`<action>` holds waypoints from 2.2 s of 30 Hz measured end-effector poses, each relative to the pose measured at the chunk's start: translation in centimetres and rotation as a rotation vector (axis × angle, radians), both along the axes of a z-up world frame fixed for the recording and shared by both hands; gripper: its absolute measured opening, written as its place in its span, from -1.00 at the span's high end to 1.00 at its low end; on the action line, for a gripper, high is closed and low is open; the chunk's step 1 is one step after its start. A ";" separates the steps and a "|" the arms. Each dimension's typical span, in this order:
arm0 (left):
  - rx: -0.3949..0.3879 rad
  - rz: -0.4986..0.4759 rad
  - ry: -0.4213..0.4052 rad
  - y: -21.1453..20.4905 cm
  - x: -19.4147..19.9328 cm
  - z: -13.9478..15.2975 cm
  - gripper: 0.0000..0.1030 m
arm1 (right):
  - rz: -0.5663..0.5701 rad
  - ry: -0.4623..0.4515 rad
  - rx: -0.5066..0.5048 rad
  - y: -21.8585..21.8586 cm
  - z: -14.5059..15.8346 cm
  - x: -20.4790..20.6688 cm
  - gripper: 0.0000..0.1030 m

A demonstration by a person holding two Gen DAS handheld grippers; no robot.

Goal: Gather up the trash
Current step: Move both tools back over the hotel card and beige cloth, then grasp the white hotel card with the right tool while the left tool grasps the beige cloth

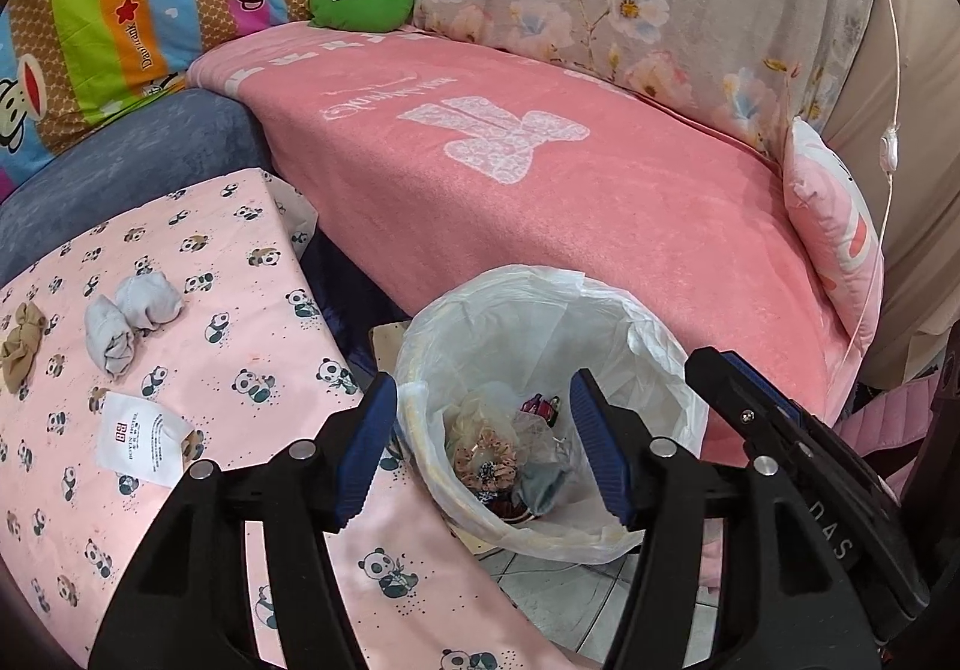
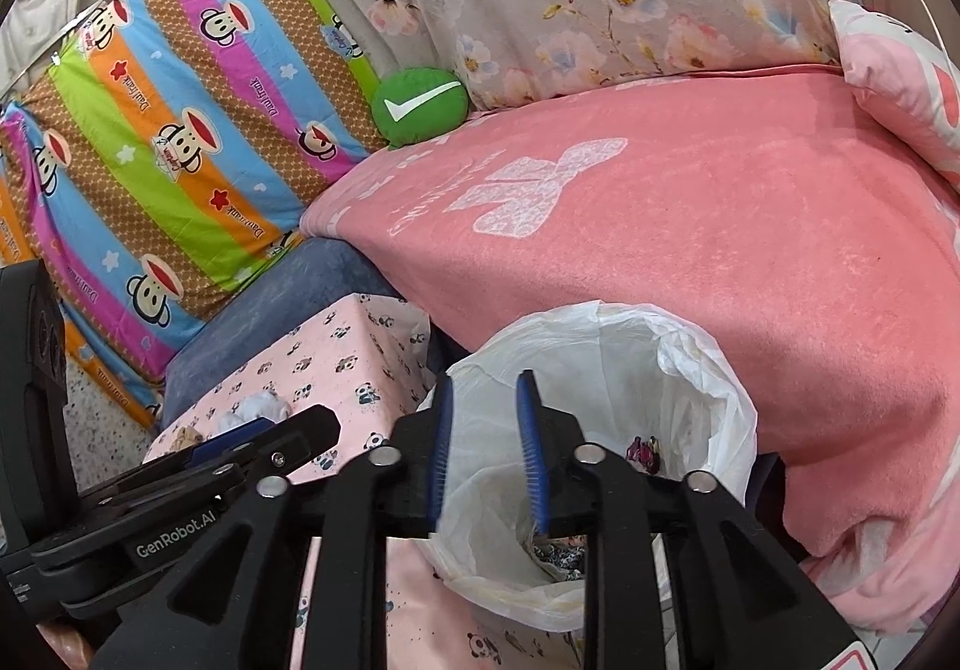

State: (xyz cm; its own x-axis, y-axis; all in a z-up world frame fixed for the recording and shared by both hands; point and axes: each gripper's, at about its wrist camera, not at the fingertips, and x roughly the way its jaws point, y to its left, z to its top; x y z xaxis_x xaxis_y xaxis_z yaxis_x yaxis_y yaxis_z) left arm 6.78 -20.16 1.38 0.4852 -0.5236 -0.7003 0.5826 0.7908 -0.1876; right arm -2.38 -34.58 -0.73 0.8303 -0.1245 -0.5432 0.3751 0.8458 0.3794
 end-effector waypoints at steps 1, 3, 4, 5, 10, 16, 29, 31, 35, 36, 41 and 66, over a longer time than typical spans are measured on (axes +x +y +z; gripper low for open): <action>0.000 0.003 0.001 0.2 0.0 0.0 -0.11 | 0.003 0.002 -0.002 0.2 0.0 0.0 0.49; -0.001 0.012 0.004 0.7 0.2 -0.1 -0.11 | 0.011 0.005 -0.003 0.6 0.0 0.2 0.46; -0.001 0.017 0.007 0.9 0.2 -0.2 -0.11 | 0.014 0.005 -0.004 0.8 0.0 0.2 0.44; -0.003 0.021 0.009 1.2 0.3 -0.2 -0.11 | 0.017 0.006 -0.006 1.0 0.0 0.3 0.43; -0.013 0.050 0.014 2.8 0.6 -0.2 -0.11 | 0.036 0.009 -0.015 2.2 0.2 0.7 0.34; -0.020 0.087 0.018 4.9 0.9 -0.3 -0.11 | 0.074 0.016 -0.032 4.3 0.4 1.3 0.22; -0.036 0.211 0.042 11.4 2.8 -1.4 -0.28 | 0.170 0.047 -0.055 9.6 0.3 3.7 0.08; -0.038 0.229 0.046 12.4 3.1 -1.6 -0.28 | 0.185 0.053 -0.060 10.5 0.1 4.1 0.08; -0.041 0.269 0.053 14.9 3.9 -2.1 -0.28 | 0.216 0.072 -0.066 12.4 -0.3 5.2 0.08; -0.040 0.278 0.054 15.5 4.0 -2.2 -0.28 | 0.224 0.078 -0.067 12.9 -0.4 5.4 0.06; -0.044 0.336 0.070 18.8 5.2 -3.1 -0.30 | 0.272 0.103 -0.078 15.6 -1.2 6.8 0.00; 0.018 0.616 0.099 34.2 13.4 -8.3 -0.61 | 0.430 0.283 -0.057 24.5 -9.4 17.5 -0.01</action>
State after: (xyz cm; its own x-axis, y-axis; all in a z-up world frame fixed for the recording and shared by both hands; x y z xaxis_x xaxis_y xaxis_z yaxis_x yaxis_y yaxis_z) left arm 20.13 14.05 -6.95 0.6267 -0.1562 -0.7635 -0.0008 0.9796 -0.2011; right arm 15.15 -10.04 -10.11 0.6344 0.1593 -0.7564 0.0706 0.9625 0.2618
